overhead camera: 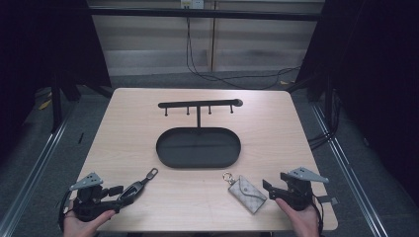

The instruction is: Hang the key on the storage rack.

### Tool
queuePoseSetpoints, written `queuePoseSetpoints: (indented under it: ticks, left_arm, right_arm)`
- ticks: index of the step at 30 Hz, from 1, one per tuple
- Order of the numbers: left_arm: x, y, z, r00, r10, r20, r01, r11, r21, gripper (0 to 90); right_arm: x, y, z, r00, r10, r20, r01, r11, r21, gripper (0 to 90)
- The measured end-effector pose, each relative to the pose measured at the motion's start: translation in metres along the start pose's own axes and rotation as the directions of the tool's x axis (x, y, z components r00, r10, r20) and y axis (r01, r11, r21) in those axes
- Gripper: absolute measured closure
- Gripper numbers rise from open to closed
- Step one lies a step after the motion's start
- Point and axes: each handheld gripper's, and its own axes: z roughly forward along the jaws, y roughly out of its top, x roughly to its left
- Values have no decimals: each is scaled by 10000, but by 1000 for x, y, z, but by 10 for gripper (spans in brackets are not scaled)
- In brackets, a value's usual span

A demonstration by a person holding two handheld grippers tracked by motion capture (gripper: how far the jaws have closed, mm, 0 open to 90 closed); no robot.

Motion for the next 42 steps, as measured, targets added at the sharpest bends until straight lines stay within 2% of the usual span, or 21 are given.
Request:
queuePoseSetpoints:
  ticks: [3, 6, 8, 10, 11, 13, 17, 19, 20, 21, 22, 26, 28, 29, 35, 36, 39, 40, 42]
  left_arm:
    - [2, 1, 1, 9997, 235, -61, -233, 9993, 299, 381]
    - [5, 1, 1, 9998, 208, -5, -208, 9995, 240, 408]
    - [7, 1, 1, 9998, 204, -32, -202, 9990, 389, 408]
    - [8, 3, 3, 9988, -71, 478, 45, 9985, 539, 351]
    - [8, 5, 5, 9983, -138, 560, 96, 9972, 746, 349]
    - [3, 8, 5, 9988, 153, 458, -191, 9962, 851, 385]
    - [-6, 12, 6, 9967, 808, 121, -817, 9888, 1251, 443]
    - [-6, 13, 7, 9965, 834, 73, -836, 9868, 1390, 439]
    - [-6, 14, 8, 9974, 709, -90, -688, 9867, 1473, 411]
    - [-6, 15, 8, 9980, 627, -58, -612, 9872, 1476, 387]
    - [-4, 17, 8, 9976, 690, 71, -692, 9858, 1527, 407]
    - [-4, 25, 13, 9971, 753, -126, -720, 9824, 1723, 434]
    - [-3, 26, 14, 9960, 875, -162, -831, 9798, 1817, 437]
    - [-3, 27, 15, 9967, 808, -114, -773, 9791, 1880, 441]
    - [-6, 36, 19, 9939, 1088, -161, -1029, 9716, 2130, 433]
    - [-6, 38, 20, 9927, 1199, -144, -1136, 9677, 2249, 433]
    - [-7, 44, 22, 9922, 1227, -206, -1144, 9647, 2373, 417]
    - [-6, 45, 23, 9938, 1102, -129, -1040, 9657, 2380, 401]
    - [-6, 48, 25, 9931, 1173, -60, -1120, 9612, 2521, 400]
  right_arm:
    - [0, 0, -3, 9997, 235, 55, -234, 9995, -207, 261]
    - [-2, 2, -4, 9984, 548, -100, -548, 9985, 11, 264]
    - [-3, 1, -4, 9978, 642, -193, -640, 9979, 125, 258]
    - [-5, 1, -5, 9967, 697, -406, -688, 9974, 234, 259]
    - [-6, 0, -6, 9958, 726, -552, -715, 9972, 222, 269]
    - [-6, -1, -7, 9948, 751, -683, -733, 9969, 296, 278]
    - [-4, 0, -7, 9957, 540, -750, -515, 9981, 346, 287]
    - [-2, -1, -7, 9962, 474, -726, -447, 9983, 378, 288]
    - [-2, 0, -8, 9961, 475, -743, -449, 9983, 368, 288]
    - [-2, 0, -8, 9961, 472, -746, -447, 9984, 345, 287]
    - [-2, 0, -8, 9959, 493, -759, -468, 9983, 344, 287]
    - [-4, 0, -7, 9953, 581, -773, -552, 9977, 394, 278]
    - [-4, 0, -7, 9956, 603, -721, -577, 9976, 375, 278]
    - [-4, -1, -7, 9955, 626, -712, -602, 9975, 360, 278]
    - [-4, -1, -8, 9955, 589, -739, -568, 9980, 292, 270]
    - [-4, -1, -8, 9955, 593, -738, -572, 9979, 306, 270]
    - [-4, -1, -7, 9954, 590, -752, -565, 9978, 349, 267]
    - [-4, -1, -7, 9955, 582, -752, -557, 9978, 359, 267]
    - [-5, -1, -7, 9955, 594, -737, -569, 9977, 358, 265]
